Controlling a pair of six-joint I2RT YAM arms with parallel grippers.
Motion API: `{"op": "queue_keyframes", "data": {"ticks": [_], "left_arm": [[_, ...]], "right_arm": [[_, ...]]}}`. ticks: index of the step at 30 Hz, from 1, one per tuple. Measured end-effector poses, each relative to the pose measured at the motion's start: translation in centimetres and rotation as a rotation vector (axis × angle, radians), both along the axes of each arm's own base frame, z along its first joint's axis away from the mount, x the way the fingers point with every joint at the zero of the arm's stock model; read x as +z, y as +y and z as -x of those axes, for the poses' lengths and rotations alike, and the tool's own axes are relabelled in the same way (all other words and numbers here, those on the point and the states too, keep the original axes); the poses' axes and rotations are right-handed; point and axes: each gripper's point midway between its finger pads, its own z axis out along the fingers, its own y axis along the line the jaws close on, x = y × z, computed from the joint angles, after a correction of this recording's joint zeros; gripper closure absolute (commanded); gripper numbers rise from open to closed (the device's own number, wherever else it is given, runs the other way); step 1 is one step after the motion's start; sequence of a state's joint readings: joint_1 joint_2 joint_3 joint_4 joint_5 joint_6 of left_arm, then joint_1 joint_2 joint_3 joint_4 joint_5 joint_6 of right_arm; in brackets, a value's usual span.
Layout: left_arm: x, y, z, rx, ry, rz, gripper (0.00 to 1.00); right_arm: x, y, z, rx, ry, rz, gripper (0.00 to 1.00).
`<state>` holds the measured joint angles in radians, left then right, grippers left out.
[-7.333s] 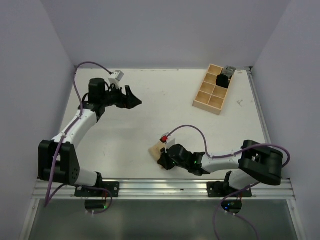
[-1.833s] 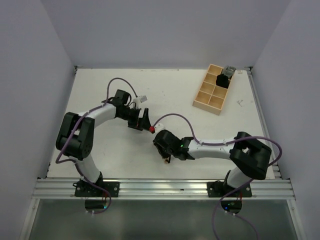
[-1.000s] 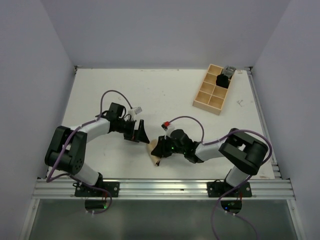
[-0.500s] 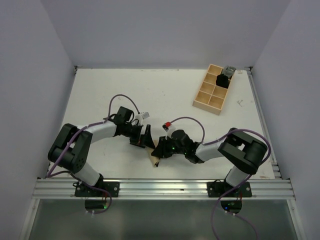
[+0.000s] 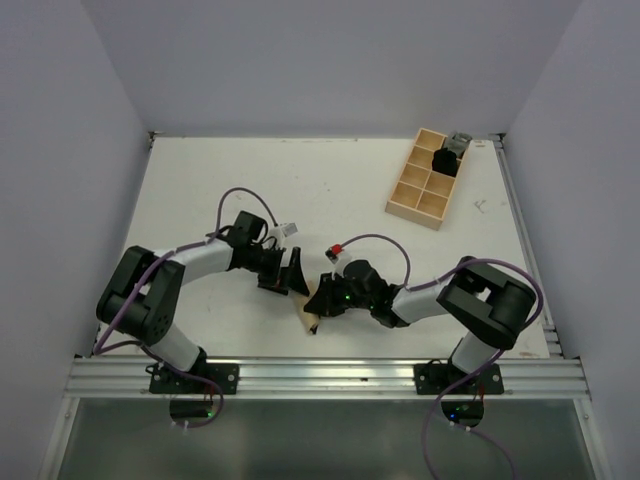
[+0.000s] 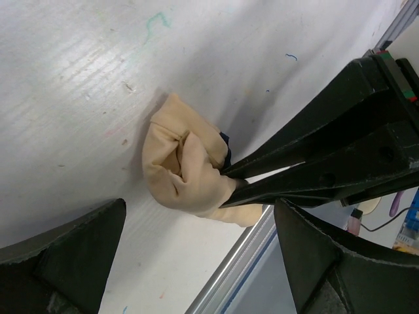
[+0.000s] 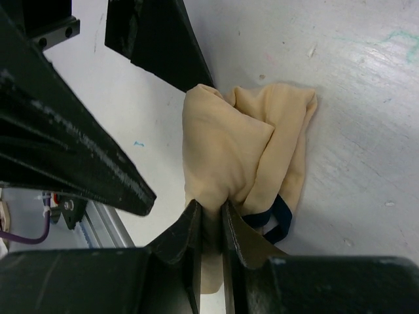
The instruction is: Roll the underwear
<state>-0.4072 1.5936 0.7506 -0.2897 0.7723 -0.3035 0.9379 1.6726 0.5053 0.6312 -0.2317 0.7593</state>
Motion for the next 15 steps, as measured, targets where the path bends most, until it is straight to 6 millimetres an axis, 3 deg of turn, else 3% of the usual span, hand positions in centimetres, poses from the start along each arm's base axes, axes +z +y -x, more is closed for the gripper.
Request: {"op": "queue_keyframes", "data": {"ticks": [4, 11, 15], "left_arm": [[-0.18, 0.36, -0.67, 0.02, 0.013, -0.025, 0.0], [-0.36, -0.06, -1.03, 0.011, 0.037, -0.014, 0.0], [-0.38, -0.36, -1.02, 0.001, 0.047, -0.004, 0.0]], "right_arm": [[0.03, 0.05, 0.21, 0.012, 0.003, -0.009, 0.86], [0.08, 0.15, 0.39, 0.031, 0.012, 0.005, 0.7], [0.08, -0.35, 0.35, 0.036, 0.013, 0.066, 0.68]]}}
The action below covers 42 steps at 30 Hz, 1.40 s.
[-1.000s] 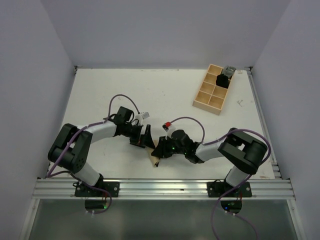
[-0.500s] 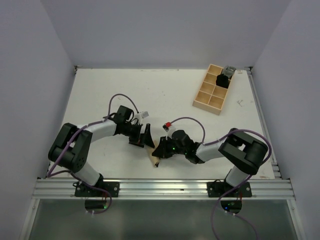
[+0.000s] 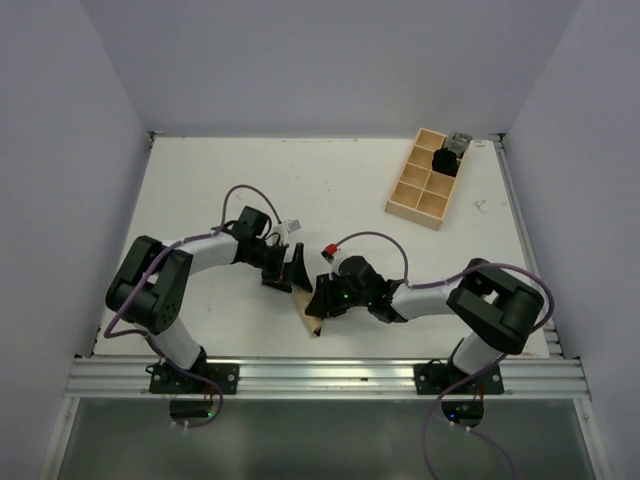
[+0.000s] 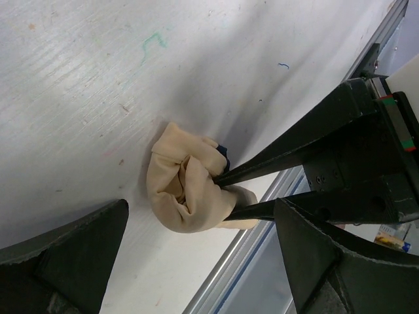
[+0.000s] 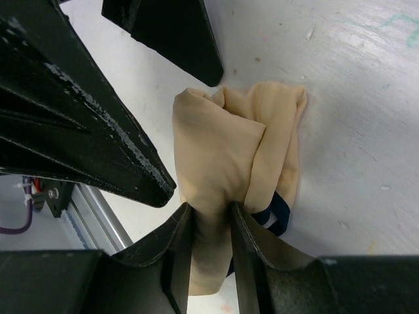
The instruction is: Roll the underwear
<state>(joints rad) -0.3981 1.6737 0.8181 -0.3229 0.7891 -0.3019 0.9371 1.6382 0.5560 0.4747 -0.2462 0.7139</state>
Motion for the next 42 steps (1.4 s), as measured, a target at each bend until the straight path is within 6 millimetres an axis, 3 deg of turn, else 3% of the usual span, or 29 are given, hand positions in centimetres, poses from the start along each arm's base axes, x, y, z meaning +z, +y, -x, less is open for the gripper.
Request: {"op": "queue_keyframes", "data": {"ticks": [8, 12, 15, 16, 17, 20, 25, 28, 29, 31, 33, 36, 38, 42], "left_arm": [[0.2, -0.4, 0.0, -0.035, -0.049, -0.028, 0.0], [0.9, 2.2, -1.9, 0.058, -0.124, -0.065, 0.0], [2.2, 4.4, -4.6, 0.133, -0.181, -0.104, 0.18], [2.7, 4.7, -5.4, 0.144, -0.207, -0.111, 0.16], [3.5, 4.8, -6.1, 0.15, -0.239, -0.11, 0.0], [6.2, 4.8, -7.3, 0.179, -0.334, -0.09, 0.0], [14.6, 3.9, -9.0, 0.276, -0.541, 0.085, 0.0], [17.6, 3.8, -10.1, 0.354, -0.535, 0.152, 0.0], [17.3, 4.0, -10.7, 0.377, -0.493, 0.156, 0.0], [14.8, 5.5, -12.4, 0.442, -0.37, 0.092, 0.0], [10.0, 7.4, -13.5, 0.509, -0.23, -0.033, 0.0], [3.8, 10.6, -10.5, 0.565, -0.037, -0.264, 0.0], [3.3, 11.9, -8.6, 0.569, -0.001, -0.36, 0.0], [5.4, 14.1, -8.3, 0.581, -0.055, -0.482, 0.0]], "right_arm": [[0.1, -0.8, 0.3, 0.011, -0.002, 0.066, 0.83], [0.1, -0.8, 0.3, 0.016, -0.004, 0.068, 0.84], [0.1, -0.8, 0.3, 0.018, -0.006, 0.069, 0.84], [0.1, -0.8, 0.3, 0.018, -0.008, 0.068, 0.84], [0.1, -0.8, 0.3, 0.019, -0.01, 0.069, 0.84], [0.1, -0.9, 0.3, 0.027, -0.018, 0.074, 0.84], [0.1, -1.1, 0.4, 0.039, -0.026, 0.087, 0.85], [0.2, -1.2, 0.4, 0.047, -0.031, 0.096, 0.86], [0.2, -1.2, 0.4, 0.05, -0.032, 0.099, 0.86], [0.2, -1.2, 0.3, 0.056, -0.035, 0.106, 0.86], [0.2, -1.2, 0.3, 0.062, -0.036, 0.113, 0.86], [0.3, -1.2, 0.3, 0.07, -0.039, 0.124, 0.86], [0.2, -1.3, 0.3, 0.074, -0.042, 0.129, 0.87], [0.2, -1.2, 0.3, 0.076, -0.043, 0.129, 0.87]]}}
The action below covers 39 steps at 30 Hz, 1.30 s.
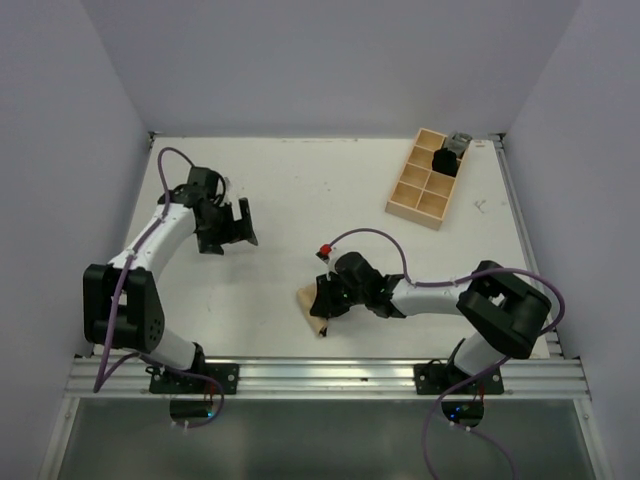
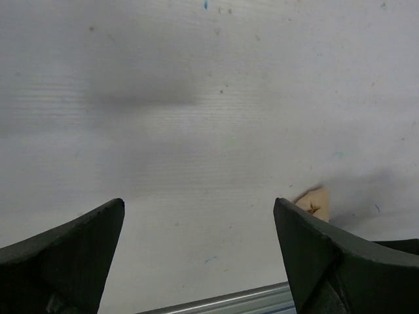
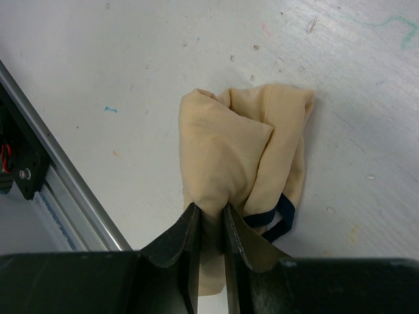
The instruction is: Roll the underwear
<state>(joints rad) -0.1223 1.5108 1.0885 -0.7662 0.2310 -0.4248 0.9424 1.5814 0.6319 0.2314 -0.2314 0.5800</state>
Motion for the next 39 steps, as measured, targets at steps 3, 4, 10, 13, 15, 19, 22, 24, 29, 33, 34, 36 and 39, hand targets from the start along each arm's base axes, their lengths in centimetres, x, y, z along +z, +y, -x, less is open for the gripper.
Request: {"op": "queue_keyframes", "data": {"ticks": [3, 4, 10, 13, 15, 19, 22, 24, 29, 33, 34, 36, 39], "left_arm": [[1.4, 1.8, -1.0, 0.011, -0.023, -0.109, 0.0], [1.7, 2.3, -1.0, 0.01, -0.024, -0.14, 0.0], [3.4, -0.2, -0.4, -0.112, -0.062, -0.032, 0.02], [3.6, -3.5, 0.2, -0.242, -0.098, 0.049, 0.05], [2.9, -6.6, 1.5, -0.355, -0.099, 0.116, 0.1], [-0.7, -10.4, 5.7, -0.51, -0.017, 0.235, 0.12], [-3.3, -11.1, 8.1, -0.557, 0.072, 0.265, 0.12], [-4.1, -11.5, 9.0, -0.575, 0.097, 0.279, 0.12], [-5.2, -12.6, 9.5, -0.624, 0.081, 0.33, 0.14], [-5.6, -13.7, 9.6, -0.66, 0.069, 0.37, 0.2], [-5.6, -13.9, 9.7, -0.667, 0.067, 0.38, 0.19], [-5.6, -14.4, 9.8, -0.686, 0.06, 0.405, 0.19], [-5.5, -14.9, 9.9, -0.706, 0.044, 0.436, 0.23]], "right_arm": [[0.0, 0.0, 0.0, 0.0, 0.0, 0.0, 0.87], [0.0, 0.0, 0.0, 0.001, 0.001, 0.0, 0.87], [0.0, 0.0, 0.1, 0.008, 0.0, -0.005, 0.87], [0.0, 0.1, 0.3, 0.02, 0.003, -0.02, 0.87], [-0.1, 0.1, 0.6, 0.029, 0.006, -0.049, 0.87], [-0.2, -0.3, 1.1, 0.027, 0.031, -0.127, 0.88], [-0.2, -0.4, 1.4, 0.023, 0.043, -0.162, 0.88], [-0.2, -0.5, 1.6, 0.024, 0.046, -0.172, 0.88], [-0.2, -0.4, 2.0, 0.034, 0.063, -0.191, 0.88], [-0.2, -0.2, 2.2, 0.044, 0.073, -0.205, 0.88], [-0.2, -0.1, 2.2, 0.044, 0.076, -0.208, 0.88], [-0.3, 0.0, 2.3, 0.045, 0.079, -0.216, 0.88], [-0.2, 0.1, 2.3, 0.047, 0.089, -0.231, 0.88]]}}
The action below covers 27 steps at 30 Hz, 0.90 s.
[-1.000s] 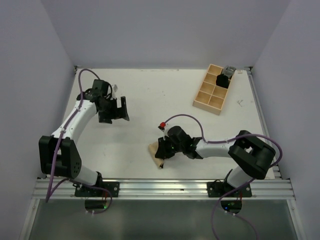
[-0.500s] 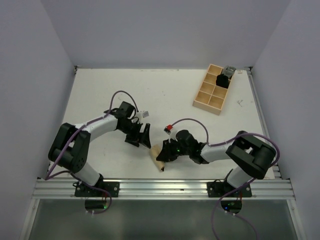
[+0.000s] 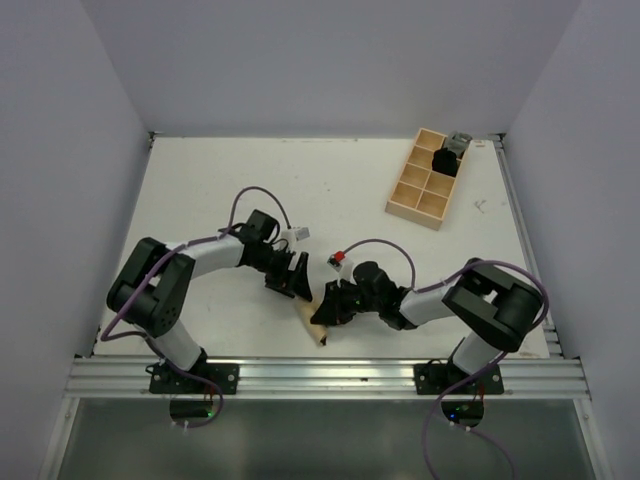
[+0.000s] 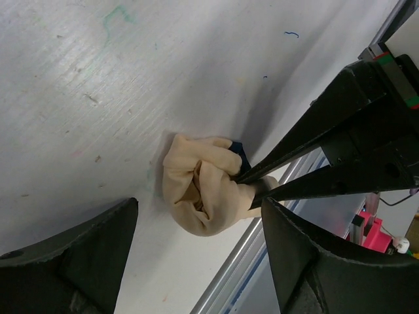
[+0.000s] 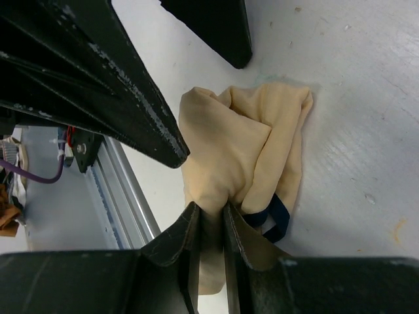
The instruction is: Roll the underwear
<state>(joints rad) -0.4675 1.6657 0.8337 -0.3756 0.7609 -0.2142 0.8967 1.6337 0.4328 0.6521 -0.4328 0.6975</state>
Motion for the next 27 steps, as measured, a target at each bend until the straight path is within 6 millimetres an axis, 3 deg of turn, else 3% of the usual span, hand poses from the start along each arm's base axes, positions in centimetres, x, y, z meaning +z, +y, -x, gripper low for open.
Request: {"op": "queue_keyframes", "data": {"ticks": [7, 10, 11, 14, 20, 27], "left_arm": [[-0.8, -0.8, 0.8, -0.049, 0.024, 0.023, 0.5], [-1.5, -1.0, 1.5, -0.071, 0.034, 0.005, 0.73], [-1.8, -1.0, 1.6, -0.073, 0.041, -0.006, 0.86], [-2.1, -1.3, 1.6, -0.068, 0.074, -0.021, 1.0], [-2.0, -1.7, 1.5, -0.039, 0.12, -0.089, 1.0], [-2.0, -2.0, 0.9, 0.012, 0.124, -0.193, 1.0]], "right_arm": [[0.0, 0.0, 0.0, -0.004, 0.012, -0.021, 0.87], [0.0, 0.0, 0.0, -0.004, 0.015, -0.023, 0.82], [0.0, 0.0, 0.0, -0.004, 0.015, -0.023, 0.78], [-0.1, -0.1, 0.1, 0.002, 0.026, -0.01, 0.69], [0.0, -1.1, -0.5, -0.038, 0.019, 0.089, 0.55], [1.4, -4.4, -1.2, -0.121, -0.082, 0.272, 0.51]]}}
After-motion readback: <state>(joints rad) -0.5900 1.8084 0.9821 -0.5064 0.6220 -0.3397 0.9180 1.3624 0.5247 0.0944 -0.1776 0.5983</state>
